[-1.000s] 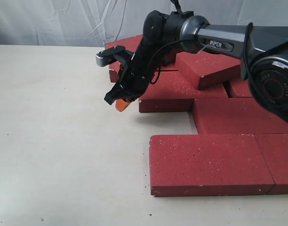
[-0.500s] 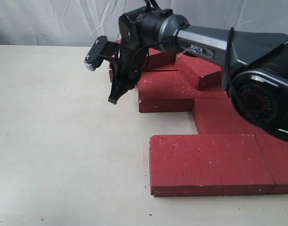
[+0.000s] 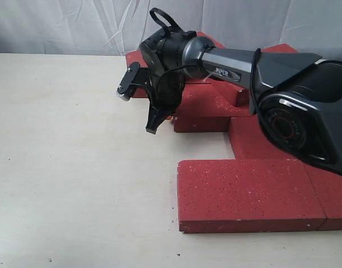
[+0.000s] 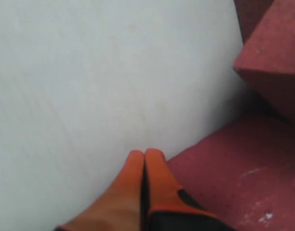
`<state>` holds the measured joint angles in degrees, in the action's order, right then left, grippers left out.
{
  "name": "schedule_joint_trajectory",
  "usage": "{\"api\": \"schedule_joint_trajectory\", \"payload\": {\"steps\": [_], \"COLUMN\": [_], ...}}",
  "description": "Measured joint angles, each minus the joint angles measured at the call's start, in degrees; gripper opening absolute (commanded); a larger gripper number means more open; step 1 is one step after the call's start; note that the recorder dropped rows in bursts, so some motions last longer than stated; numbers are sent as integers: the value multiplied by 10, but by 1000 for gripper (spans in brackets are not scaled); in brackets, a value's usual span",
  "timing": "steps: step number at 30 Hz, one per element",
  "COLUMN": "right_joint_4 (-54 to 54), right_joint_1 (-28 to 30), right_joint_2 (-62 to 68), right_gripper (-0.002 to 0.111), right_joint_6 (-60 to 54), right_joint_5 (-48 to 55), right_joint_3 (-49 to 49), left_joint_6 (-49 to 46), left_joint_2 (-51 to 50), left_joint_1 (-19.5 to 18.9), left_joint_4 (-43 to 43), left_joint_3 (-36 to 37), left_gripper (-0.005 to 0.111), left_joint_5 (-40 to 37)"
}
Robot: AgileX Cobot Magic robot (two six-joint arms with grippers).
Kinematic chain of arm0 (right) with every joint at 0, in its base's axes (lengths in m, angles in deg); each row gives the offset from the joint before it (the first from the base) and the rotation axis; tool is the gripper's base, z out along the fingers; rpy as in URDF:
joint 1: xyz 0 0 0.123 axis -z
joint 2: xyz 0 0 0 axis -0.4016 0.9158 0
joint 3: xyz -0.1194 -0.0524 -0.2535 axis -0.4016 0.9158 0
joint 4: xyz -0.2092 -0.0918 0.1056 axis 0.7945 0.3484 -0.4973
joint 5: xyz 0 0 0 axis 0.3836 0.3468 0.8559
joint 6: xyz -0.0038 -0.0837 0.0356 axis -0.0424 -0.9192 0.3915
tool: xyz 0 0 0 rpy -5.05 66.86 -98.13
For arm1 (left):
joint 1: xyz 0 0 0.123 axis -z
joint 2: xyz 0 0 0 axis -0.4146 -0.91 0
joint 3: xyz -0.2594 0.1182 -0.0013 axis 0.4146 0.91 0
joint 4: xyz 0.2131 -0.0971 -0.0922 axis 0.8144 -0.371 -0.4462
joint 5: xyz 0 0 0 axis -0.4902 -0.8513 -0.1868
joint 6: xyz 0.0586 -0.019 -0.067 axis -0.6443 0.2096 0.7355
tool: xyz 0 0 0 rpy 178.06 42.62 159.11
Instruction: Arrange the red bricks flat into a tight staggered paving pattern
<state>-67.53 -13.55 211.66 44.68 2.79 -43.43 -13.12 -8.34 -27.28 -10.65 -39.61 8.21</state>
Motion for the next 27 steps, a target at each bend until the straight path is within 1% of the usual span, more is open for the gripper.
{"api": "schedule_joint_trajectory", "payload": {"steps": [7, 13, 20, 27], "right_joint_4": [-64, -107, -156, -268], "right_joint_1": [18, 15, 5, 1], "right_joint_2": [0, 0, 0, -45], "right_gripper": [-1, -1, -1, -1], "right_joint_6": [-5, -23, -23, -22], "right_joint_5": [-1, -1, -45, -30], "right_joint_3": [-3, -2, 0, 2], "left_joint_6": [0, 0, 0, 0], "left_joint_2": [0, 0, 0, 0], "left_joint_1": [0, 0, 0, 0], "left_joint_4": [0, 0, 0, 0], "left_joint_3": [0, 0, 0, 0], "left_gripper": [0, 0, 0, 0], "left_joint_5": [0, 0, 0, 0]}}
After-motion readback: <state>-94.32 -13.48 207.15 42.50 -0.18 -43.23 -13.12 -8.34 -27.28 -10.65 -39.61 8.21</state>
